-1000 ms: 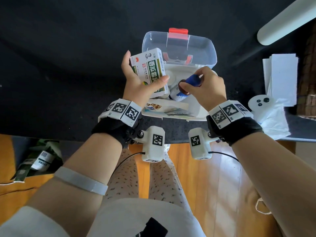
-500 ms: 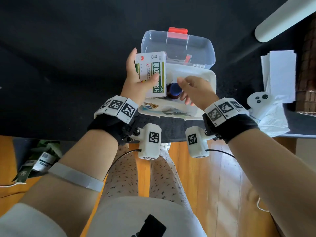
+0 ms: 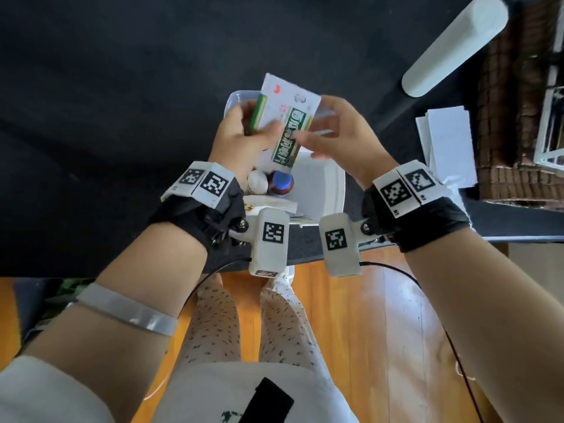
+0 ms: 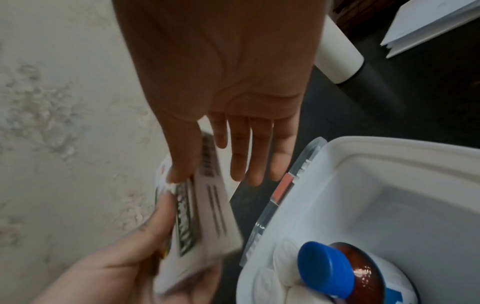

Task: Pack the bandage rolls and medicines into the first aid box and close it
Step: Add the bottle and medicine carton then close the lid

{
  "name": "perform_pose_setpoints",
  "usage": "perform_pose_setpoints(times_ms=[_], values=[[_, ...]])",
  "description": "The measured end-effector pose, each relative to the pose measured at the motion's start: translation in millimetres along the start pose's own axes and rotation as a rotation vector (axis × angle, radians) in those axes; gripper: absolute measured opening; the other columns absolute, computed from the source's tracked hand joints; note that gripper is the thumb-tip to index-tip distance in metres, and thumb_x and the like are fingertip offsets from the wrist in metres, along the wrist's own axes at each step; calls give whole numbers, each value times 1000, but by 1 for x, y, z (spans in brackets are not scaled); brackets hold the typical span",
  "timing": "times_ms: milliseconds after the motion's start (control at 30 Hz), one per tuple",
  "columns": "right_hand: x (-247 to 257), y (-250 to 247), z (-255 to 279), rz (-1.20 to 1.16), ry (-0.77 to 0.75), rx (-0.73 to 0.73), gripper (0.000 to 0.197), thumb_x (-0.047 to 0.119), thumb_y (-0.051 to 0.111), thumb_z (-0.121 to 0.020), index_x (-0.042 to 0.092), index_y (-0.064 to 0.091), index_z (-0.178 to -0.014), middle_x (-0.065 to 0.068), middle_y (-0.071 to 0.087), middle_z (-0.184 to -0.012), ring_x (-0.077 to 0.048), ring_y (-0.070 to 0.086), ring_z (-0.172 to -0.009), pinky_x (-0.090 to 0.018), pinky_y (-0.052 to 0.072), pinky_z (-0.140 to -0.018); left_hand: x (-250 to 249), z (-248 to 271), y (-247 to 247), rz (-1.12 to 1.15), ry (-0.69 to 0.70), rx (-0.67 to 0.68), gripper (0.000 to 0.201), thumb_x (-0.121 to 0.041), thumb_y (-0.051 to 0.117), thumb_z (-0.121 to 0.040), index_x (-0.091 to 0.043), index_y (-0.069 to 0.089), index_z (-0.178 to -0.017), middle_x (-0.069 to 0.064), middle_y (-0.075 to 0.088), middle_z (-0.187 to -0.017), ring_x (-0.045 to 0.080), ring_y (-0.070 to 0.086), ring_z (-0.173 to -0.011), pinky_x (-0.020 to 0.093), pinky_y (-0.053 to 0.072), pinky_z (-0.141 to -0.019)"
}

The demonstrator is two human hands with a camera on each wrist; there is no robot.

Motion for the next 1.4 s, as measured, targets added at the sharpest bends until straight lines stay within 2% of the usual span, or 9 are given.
perform_pose_setpoints(times_ms=[100, 300, 467, 567, 667, 733, 900, 1233, 1400], values=[[4, -3, 5, -41, -3, 21, 29, 15, 69, -82, 14, 60, -109, -5, 65, -99, -17, 62, -89, -33, 57, -74, 3, 1, 16, 293, -172, 43, 9, -20, 50, -94, -17, 54, -101, 10, 62, -105, 22, 61, -94, 51, 50, -91], [-1, -23, 5, 144, -61, -173, 31, 7, 72, -74, 25, 63, -98, 8, 65, -93, -15, 63, -89, -36, 53, -90, 2, -7, -5, -54, -86, -56, 32, -15, 58, -89, -12, 53, -121, -8, 59, -107, 3, 57, -101, 7, 45, -81], [-30, -20, -3, 467, -1, -167, 34, 12, 71, -73, 22, 66, -105, 0, 69, -103, -19, 63, -95, -36, 51, -90, 30, -8, -50, -223, -196, -242, 50, -14, 52, -91, -17, 40, -139, 6, 44, -145, 15, 43, -132, 24, 35, -106], [-38, -17, -7, 608, 9, -214, 36, 13, 68, -74, 27, 64, -106, 1, 68, -105, -22, 62, -98, -33, 49, -85, 60, -3, -60, -221, -359, -184, 51, -32, 56, -84, -21, 50, -133, 5, 65, -116, 20, 60, -105, 39, 43, -101], [-39, -11, -8, 770, -36, -215, 33, 11, 64, -77, 22, 61, -108, -2, 68, -106, -28, 56, -105, -39, 45, -91, 74, 6, -58, -231, -372, -68, 23, -28, 56, -75, -43, 71, -84, 11, 65, -93, 26, 56, -86, 50, 48, -81], [-37, -5, -9, 869, -71, -204, 30, 11, 63, -79, 20, 60, -107, -5, 68, -106, -30, 51, -108, -38, 39, -93, 74, 11, -56, -268, -354, -32, 37, -17, 53, -80, -48, 69, -69, 6, 67, -93, 28, 62, -91, 50, 51, -86], [-37, 6, -14, 934, -36, -183, 35, 8, 61, -80, 22, 62, -112, -12, 62, -111, -29, 48, -113, -35, 33, -98, 75, 6, -61, -328, -359, -37, 39, -6, 45, -88, -34, 68, -103, 4, 70, -104, 29, 66, -100, 51, 55, -87], [-48, 21, -25, 946, 58, -97, 38, 5, 56, -84, 23, 58, -117, -7, 63, -118, -36, 57, -105, -35, 43, -83, 80, 5, -61, -234, -390, -37, 48, -5, 46, -91, -43, 67, -71, 4, 67, -90, 28, 61, -89, 58, 48, -90], [-54, 26, -26, 966, 6, -99, 33, 0, 53, -82, 13, 61, -112, -11, 53, -118, -39, 53, -104, -37, 44, -76, 83, 2, -60, -166, -422, -39, 38, -3, 44, -93, -31, 67, -107, 0, 66, -92, 21, 65, -86, 40, 58, -74]])
Point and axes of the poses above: each hand's wrist, its own z-axis away from the middle knuckle, its own y-axis out of the palm, x = y × z, the point moved 4 cm from there along -z, towards the middle knuckle
